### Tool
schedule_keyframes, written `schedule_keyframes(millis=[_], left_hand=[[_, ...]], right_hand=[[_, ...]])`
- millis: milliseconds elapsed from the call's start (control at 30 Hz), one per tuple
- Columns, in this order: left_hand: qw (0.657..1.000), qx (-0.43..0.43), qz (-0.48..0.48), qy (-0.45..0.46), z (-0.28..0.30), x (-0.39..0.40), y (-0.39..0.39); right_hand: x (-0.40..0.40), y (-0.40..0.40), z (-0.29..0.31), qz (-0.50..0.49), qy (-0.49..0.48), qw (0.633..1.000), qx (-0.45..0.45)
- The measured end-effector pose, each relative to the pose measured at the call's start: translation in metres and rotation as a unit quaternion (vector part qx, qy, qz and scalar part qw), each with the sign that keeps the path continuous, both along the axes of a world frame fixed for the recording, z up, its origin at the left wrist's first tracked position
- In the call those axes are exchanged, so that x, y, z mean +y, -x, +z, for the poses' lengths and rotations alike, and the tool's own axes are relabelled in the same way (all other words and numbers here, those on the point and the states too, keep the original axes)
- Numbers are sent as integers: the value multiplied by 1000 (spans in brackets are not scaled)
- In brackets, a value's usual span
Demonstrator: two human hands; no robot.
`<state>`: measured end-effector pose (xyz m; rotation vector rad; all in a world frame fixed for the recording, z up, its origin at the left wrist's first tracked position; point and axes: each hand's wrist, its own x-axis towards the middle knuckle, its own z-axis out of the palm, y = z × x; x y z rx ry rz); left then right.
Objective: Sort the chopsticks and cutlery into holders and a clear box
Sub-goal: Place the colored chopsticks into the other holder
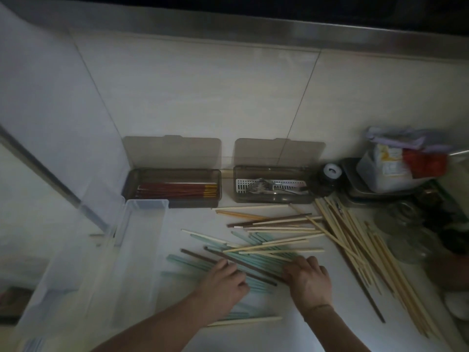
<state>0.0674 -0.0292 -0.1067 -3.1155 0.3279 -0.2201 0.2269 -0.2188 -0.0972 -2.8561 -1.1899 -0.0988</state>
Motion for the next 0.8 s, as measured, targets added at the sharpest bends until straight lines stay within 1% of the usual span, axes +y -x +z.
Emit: schedule_keyframes(millis=[100, 200, 333, 400, 467, 500, 567, 633, 667, 700, 733, 767, 800], left_hand=[[1000, 0, 13, 11, 4, -3, -7], [995, -42, 40, 79, 8, 4, -7], [975, -101, 111, 166, 26, 24, -13], [969, -112, 134, 174, 35, 32, -19], [972, -111, 128, 164, 41, 39, -24], [973, -107, 118, 167, 42, 45, -25], [974, -89, 111, 174, 46, 59, -24], [974, -67, 129, 171, 51, 80, -23], [973, -72, 141, 169, 53, 91, -23], [969, -83, 151, 179, 56, 102, -23], [962, -95, 160, 198, 60, 111, -23], [956, -102, 163, 222, 65, 119, -23], [950, -107, 163, 245, 69, 124, -23]], right_hand=[[3, 0, 3, 7, 6, 1000, -2], [-1, 2, 14, -18, -37, 999, -13], [-5, 0, 32, -23, -75, 997, -14], [1, 2, 40, -21, -88, 996, 9], [11, 3, 44, 1, -113, 993, 21], [17, 4, 46, 15, -137, 990, 38], [32, 4, 53, 29, -187, 976, 105], [49, 4, 59, 14, -227, 959, 171], [58, 3, 63, -10, -258, 942, 217], [69, 3, 67, -50, -315, 898, 304], [84, 5, 72, -80, -394, 818, 410], [99, 6, 81, -95, -453, 720, 517], [115, 7, 87, -97, -488, 631, 595]])
